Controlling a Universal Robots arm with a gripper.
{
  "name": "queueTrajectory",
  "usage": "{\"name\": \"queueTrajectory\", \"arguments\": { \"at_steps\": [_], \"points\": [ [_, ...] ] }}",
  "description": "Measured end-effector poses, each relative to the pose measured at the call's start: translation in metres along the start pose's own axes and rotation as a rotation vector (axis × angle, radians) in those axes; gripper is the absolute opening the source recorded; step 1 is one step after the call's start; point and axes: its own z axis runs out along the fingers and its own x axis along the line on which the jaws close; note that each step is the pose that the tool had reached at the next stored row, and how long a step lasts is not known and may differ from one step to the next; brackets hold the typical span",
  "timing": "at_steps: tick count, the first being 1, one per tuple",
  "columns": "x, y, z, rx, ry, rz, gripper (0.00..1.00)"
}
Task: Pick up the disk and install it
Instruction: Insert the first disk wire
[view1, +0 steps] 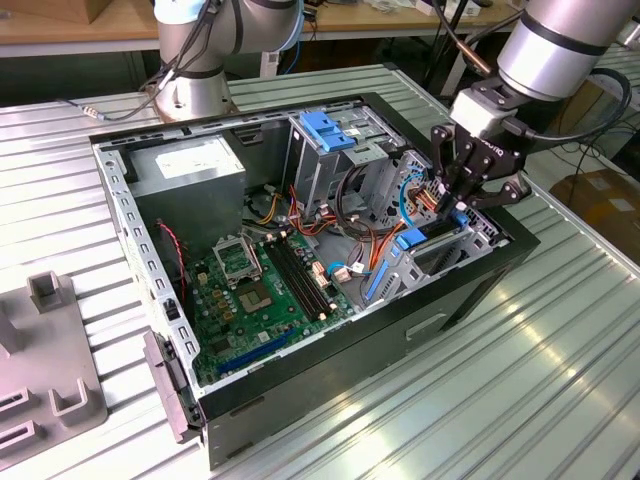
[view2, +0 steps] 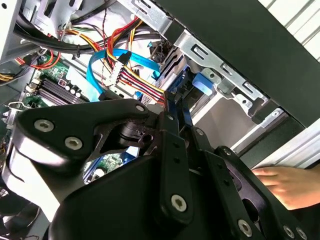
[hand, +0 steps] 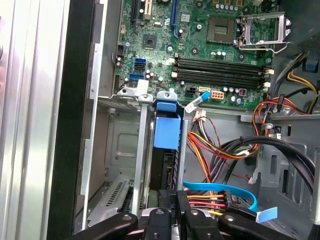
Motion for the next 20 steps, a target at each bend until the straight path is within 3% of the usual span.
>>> {"name": "queueTrajectory", "arguments": {
  "at_steps": [8,20],
  "points": [
    [0.0014,0.0002,0.0009,0.0000,-0.0006,0.034,0.17],
    [0.0015,0.0001,0.0038,-0.0001,-0.0004,0.035,0.17]
  ]
}}
